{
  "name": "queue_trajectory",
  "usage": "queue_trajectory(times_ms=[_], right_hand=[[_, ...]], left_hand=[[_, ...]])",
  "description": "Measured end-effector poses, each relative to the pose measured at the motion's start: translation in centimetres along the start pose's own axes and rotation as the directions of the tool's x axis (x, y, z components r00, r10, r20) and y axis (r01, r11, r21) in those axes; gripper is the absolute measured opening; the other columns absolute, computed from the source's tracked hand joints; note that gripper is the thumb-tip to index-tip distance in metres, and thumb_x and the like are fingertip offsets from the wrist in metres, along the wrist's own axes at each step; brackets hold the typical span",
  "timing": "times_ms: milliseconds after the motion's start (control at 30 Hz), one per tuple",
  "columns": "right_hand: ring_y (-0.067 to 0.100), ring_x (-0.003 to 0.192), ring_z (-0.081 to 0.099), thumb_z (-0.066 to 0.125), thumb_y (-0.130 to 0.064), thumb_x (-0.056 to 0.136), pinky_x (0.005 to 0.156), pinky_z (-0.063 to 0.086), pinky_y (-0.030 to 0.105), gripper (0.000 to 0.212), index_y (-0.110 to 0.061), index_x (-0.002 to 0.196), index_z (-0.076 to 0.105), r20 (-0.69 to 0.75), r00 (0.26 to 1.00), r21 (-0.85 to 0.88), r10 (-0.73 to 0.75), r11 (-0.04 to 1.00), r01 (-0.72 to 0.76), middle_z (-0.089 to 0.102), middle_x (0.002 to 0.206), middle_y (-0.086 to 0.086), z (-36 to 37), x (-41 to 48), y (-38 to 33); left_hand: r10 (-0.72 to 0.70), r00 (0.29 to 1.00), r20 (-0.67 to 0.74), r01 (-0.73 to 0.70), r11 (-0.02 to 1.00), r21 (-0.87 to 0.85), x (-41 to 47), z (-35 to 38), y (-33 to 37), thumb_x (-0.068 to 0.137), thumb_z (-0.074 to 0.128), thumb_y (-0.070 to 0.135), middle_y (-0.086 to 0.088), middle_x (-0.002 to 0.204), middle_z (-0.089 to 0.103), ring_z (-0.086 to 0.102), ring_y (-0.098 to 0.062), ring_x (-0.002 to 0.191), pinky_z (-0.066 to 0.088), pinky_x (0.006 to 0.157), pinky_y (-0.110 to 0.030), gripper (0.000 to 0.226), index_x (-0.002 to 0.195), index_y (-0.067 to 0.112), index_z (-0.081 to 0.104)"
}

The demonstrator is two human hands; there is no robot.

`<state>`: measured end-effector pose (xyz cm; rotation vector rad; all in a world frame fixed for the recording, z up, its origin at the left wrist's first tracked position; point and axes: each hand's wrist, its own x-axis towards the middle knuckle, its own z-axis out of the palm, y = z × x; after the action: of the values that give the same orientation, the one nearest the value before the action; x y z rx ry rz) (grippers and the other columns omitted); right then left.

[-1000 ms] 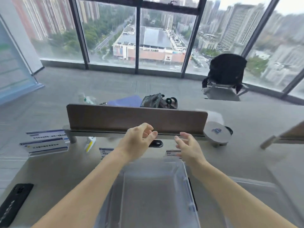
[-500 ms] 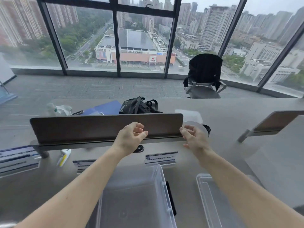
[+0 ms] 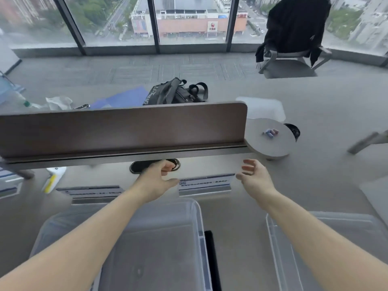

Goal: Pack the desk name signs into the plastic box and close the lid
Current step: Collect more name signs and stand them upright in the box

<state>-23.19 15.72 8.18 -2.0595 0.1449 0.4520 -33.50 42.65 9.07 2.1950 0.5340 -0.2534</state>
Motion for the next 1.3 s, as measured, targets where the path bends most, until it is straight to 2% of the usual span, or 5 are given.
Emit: queue_trajectory(times_ms=[367, 667, 833, 1133, 1300], right_hand=[[0.020, 0.112, 0.060, 0.069, -0.007, 0.087, 0.089, 0.053, 0.036, 0.057, -0.022, 0.138, 0.049, 0.082, 0.997, -0.133, 0.002, 0.991, 0.009, 0.059, 0.120, -0.003, 4.1, 7.2, 6.2], [0.019, 0.094, 0.070, 0.065, -0.011, 0.089, 0.064, 0.045, 0.026, 0.008, -0.019, 0.086, 0.067, 0.100, 0.988, -0.216, -0.120, 0.966, 0.139, 0.075, 0.091, 0.005, 5.1, 7.5, 7.8], [-0.006, 0.061, 0.064, 0.069, -0.013, 0.091, 0.054, 0.041, 0.012, 0.009, -0.021, 0.089, 0.068, 0.048, 0.968, -0.120, -0.247, 0.961, 0.251, 0.073, 0.090, 0.016, 2.9, 5.6, 5.3], [0.006, 0.078, 0.068, 0.072, -0.015, 0.091, 0.075, 0.048, 0.014, 0.008, -0.023, 0.088, 0.073, 0.074, 0.857, -0.025, -0.510, 0.858, 0.512, 0.074, 0.082, -0.006, -2.4, -1.4, -3.3], [0.013, 0.085, 0.070, 0.067, -0.025, 0.094, 0.078, 0.053, 0.022, 0.007, -0.023, 0.101, 0.068, 0.131, 0.781, -0.022, -0.611, 0.786, 0.618, 0.072, 0.091, -0.004, -4.4, -5.1, -8.9]], left_hand=[[0.044, 0.967, 0.250, -0.104, 0.967, 0.232, 7.7, 4.3, -2.5, 0.080, 0.085, 0.031, 0.011, 0.133, 0.064, 0.062, -0.010, 0.113, 0.046, 0.095, -0.024, 0.055, 0.131, 0.030, 0.065], [0.189, 0.968, 0.163, -0.244, 0.861, 0.446, 8.4, 6.2, -2.3, 0.092, 0.069, 0.020, -0.010, 0.064, 0.045, 0.039, -0.030, 0.064, 0.028, 0.054, -0.031, 0.034, 0.070, 0.003, 0.050], [0.268, 0.951, 0.154, -0.307, 0.762, 0.570, 7.3, 3.1, 1.6, 0.092, 0.065, 0.025, -0.007, 0.073, 0.060, 0.058, -0.036, 0.075, 0.052, 0.067, -0.038, 0.024, 0.076, 0.009, 0.059], [0.425, 0.881, 0.207, -0.436, 0.562, 0.703, -0.5, -1.6, 10.0, 0.102, 0.052, 0.032, -0.008, 0.103, 0.071, 0.068, -0.037, 0.093, 0.050, 0.075, -0.036, 0.025, 0.125, 0.035, 0.061], [0.516, 0.850, 0.101, -0.433, 0.577, 0.693, -6.1, -6.1, 14.1, 0.100, 0.056, 0.036, -0.006, 0.078, 0.068, 0.065, -0.038, 0.076, 0.054, 0.069, -0.038, 0.015, 0.105, 0.026, 0.066]])
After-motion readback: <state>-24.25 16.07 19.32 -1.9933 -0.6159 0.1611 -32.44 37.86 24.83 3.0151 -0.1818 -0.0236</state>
